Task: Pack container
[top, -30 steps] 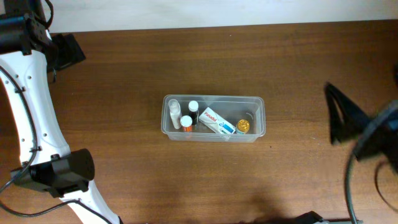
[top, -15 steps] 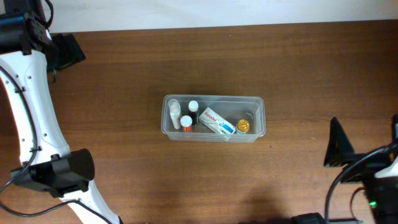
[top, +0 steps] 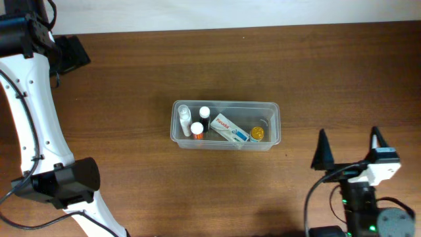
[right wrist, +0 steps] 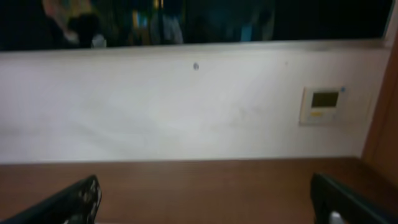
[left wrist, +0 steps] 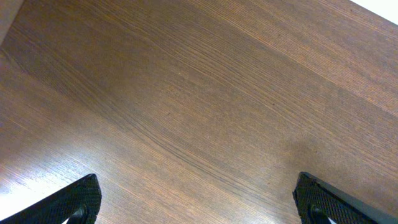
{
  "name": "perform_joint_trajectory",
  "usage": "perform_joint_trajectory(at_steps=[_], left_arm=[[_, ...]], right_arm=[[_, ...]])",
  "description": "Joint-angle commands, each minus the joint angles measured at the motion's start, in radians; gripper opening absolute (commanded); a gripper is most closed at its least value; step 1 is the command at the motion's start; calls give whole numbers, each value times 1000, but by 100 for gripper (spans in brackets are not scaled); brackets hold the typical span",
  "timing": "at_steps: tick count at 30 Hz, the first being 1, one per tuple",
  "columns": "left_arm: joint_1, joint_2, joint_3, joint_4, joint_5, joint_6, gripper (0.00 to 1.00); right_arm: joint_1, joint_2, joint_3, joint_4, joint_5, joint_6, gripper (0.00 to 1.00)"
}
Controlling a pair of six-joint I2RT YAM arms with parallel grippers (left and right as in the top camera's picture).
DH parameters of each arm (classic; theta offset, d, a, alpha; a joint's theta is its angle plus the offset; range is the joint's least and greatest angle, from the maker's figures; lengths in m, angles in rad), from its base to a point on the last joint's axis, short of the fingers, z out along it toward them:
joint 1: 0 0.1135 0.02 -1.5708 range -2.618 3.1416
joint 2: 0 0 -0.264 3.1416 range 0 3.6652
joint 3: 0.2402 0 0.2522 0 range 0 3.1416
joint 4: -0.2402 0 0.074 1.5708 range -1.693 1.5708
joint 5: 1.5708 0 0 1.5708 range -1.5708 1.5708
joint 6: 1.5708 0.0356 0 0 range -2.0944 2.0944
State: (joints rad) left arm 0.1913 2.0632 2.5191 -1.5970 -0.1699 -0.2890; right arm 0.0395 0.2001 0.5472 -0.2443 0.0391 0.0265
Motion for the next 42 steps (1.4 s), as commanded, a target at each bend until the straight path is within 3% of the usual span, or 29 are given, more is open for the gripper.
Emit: perform_joint_trajectory(at_steps=[1, 8, 25, 42], left_arm=[[5, 3, 17, -2, -8, -10, 99], [5, 3, 17, -2, -8, -10, 99], [5, 3, 17, -2, -8, -10, 99], [5, 3, 17, -2, -8, -10, 99]], right_arm=[[-9, -44, -129, 110, -13, 9, 98], [-9, -138, -315, 291, -13, 10, 98], [-9, -197, -362, 278, -13, 10, 98], [-9, -197, -524, 335, -55, 42, 98]])
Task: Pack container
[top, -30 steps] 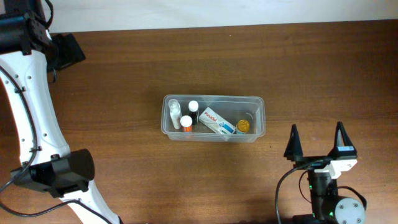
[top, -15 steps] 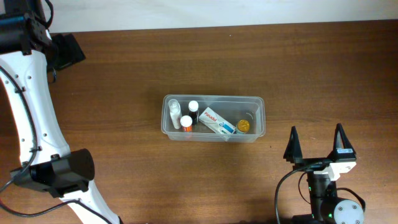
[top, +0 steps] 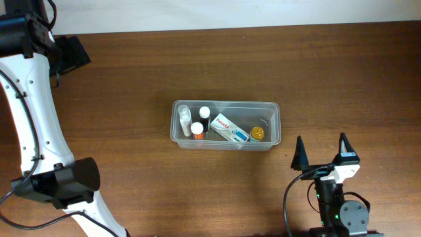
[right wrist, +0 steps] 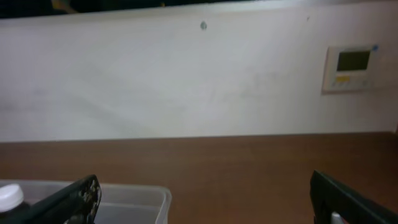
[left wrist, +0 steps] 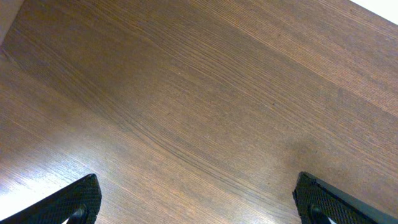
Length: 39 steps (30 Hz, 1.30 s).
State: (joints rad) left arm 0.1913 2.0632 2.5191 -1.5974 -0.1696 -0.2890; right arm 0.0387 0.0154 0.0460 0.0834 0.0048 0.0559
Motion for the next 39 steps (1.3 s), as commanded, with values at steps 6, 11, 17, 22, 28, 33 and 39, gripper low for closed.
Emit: perform_joint_trajectory(at_steps=[6, 11, 17, 22, 28, 33, 39], left_arm=[[5, 3, 17, -2, -8, -10, 99], [5, 3, 17, -2, -8, -10, 99], [5, 3, 17, -2, -8, -10, 99], [5, 3, 17, -2, -8, -10, 99], [5, 3, 17, -2, -8, -10, 99], [5, 3, 17, -2, -8, -10, 99], [5, 3, 17, -2, -8, -10, 99]], right_arm=[[-7, -12, -40, -56, -28, 4, 98], [-7, -12, -40, -148, -28, 4, 98], [-7, -12, -40, -163, -23, -95, 98], [-7, -12, -40, -162, -23, -104, 98], [-7, -12, -40, -162, -23, -104, 98], [-7, -12, -40, -162, -23, -104, 98], [-7, -12, -40, -162, -23, -104, 98]])
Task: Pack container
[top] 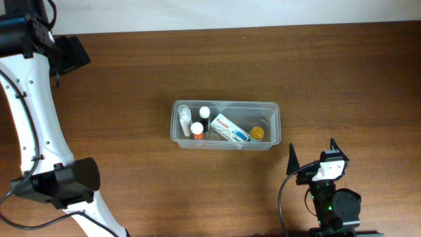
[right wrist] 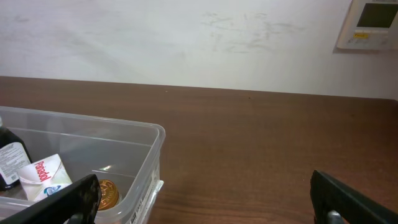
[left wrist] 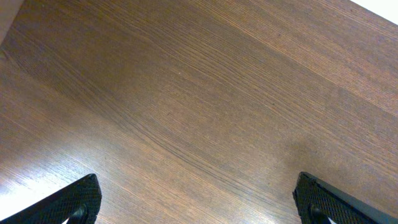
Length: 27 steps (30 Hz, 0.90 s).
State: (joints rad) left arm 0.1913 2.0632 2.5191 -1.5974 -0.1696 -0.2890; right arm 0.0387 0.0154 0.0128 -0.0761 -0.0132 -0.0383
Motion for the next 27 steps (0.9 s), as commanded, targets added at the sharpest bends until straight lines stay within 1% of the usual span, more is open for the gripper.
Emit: perform_joint_trajectory(at_steps=[1, 27], left_arm=[[5, 3, 17, -2, -8, -10, 99], [6, 3, 17, -19, -10, -10, 99]], right_arm=[[-7, -12, -7, -3, -5, -10, 98], [-7, -12, -7, -3, -5, -10, 98]])
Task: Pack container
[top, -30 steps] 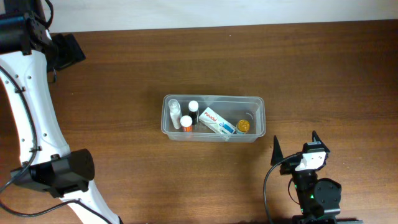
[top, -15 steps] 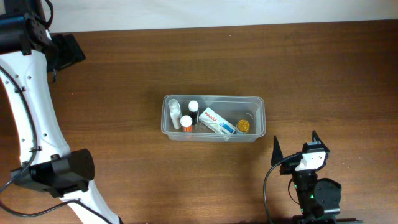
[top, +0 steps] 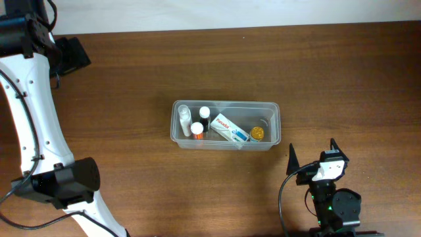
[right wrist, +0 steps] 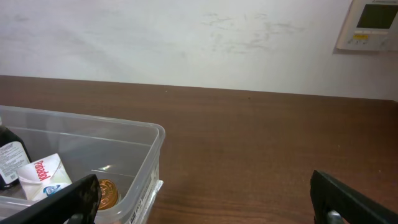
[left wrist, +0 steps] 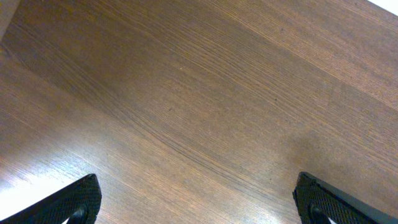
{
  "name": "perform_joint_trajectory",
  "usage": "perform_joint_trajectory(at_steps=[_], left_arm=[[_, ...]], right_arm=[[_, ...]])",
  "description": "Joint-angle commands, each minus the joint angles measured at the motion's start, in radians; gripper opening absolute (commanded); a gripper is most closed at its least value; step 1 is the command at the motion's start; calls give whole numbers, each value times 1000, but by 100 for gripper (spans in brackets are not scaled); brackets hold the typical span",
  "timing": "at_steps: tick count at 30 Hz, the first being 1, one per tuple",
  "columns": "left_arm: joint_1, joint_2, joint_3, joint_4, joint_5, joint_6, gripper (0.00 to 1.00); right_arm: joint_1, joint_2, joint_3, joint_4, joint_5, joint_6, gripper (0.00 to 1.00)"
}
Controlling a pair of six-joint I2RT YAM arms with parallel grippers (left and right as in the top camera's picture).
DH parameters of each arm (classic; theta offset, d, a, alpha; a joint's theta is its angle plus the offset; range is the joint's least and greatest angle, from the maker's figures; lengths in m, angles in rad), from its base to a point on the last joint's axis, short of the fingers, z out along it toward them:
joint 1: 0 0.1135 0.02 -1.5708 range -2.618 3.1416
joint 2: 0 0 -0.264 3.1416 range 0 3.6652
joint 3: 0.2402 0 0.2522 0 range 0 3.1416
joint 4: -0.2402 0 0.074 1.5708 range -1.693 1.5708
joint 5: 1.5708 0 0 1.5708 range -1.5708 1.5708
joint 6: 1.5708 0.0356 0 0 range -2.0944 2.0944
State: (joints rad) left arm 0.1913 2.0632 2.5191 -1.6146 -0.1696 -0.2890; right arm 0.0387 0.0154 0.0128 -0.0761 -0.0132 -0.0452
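A clear plastic container [top: 227, 103] stands mid-table, holding small white-capped bottles [top: 183, 118], an orange-capped bottle [top: 197, 130], a white box with red lettering [top: 229, 128] and a gold round tin [top: 257, 133]. My right gripper [top: 312, 146] is open just off the container's front right corner, with nothing between its fingers. Its wrist view shows the container's corner [right wrist: 155, 134], the box [right wrist: 40, 174] and the tin [right wrist: 107, 193] to the left of the open right gripper [right wrist: 205, 205]. My left gripper [left wrist: 199, 202] is open over bare wood at the far left.
The white left arm [top: 33, 118] runs down the table's left side. A pale wall [right wrist: 186, 43] with a small panel [right wrist: 373, 25] rises behind the table's far edge. Bare brown wood surrounds the container.
My right gripper first stood open at the table's front right, its camera facing the wall. Then it was further left, with the container's rim entering its view. After that it sat lower by the container's front right corner, where it still is. The left arm stayed put.
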Motion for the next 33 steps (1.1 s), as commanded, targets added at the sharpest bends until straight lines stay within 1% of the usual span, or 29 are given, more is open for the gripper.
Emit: perform_joint_trajectory(at_steps=[1, 4, 9, 14, 26, 33], left_arm=[[6, 3, 17, 0, -10, -10, 99], [5, -9, 17, 39, -11, -45, 100], [3, -69, 17, 83, -6, -48, 99], [-3, -204, 17, 118, 19, -48, 100], [-27, -677, 14, 107, 15, -48, 99], [-27, -936, -69, 40, 11, -48, 99]], right_arm=[[-7, -12, -7, -3, -5, -3, 98], [-7, -12, -7, -3, -6, -3, 98], [-7, -12, -7, -3, -5, -3, 98], [-7, -12, -7, -3, -5, -3, 98], [-7, -12, -7, -3, -5, -3, 98], [-7, -12, -7, -3, -5, -3, 98]])
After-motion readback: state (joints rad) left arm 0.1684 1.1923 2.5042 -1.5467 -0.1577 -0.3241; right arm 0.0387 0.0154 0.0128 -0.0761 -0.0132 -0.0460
